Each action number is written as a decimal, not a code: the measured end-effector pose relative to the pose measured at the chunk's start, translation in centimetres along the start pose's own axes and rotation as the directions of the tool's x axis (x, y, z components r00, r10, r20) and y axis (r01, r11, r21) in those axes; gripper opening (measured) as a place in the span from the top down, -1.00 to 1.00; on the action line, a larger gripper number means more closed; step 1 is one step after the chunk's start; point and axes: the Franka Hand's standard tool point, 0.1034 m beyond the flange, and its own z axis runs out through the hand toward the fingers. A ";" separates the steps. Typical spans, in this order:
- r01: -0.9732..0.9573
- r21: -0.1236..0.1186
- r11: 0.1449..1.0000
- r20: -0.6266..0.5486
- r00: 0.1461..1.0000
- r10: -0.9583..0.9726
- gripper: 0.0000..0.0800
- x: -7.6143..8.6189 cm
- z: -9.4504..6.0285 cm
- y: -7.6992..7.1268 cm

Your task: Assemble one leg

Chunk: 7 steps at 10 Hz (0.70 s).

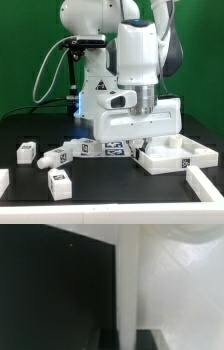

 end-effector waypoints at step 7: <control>-0.143 0.040 0.989 0.042 0.989 0.141 0.86 -0.1 -8.0 6.5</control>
Offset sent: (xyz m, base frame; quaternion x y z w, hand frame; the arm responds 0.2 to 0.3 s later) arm 0.0250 -0.0533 0.0684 0.0517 -0.0579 0.1319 0.9882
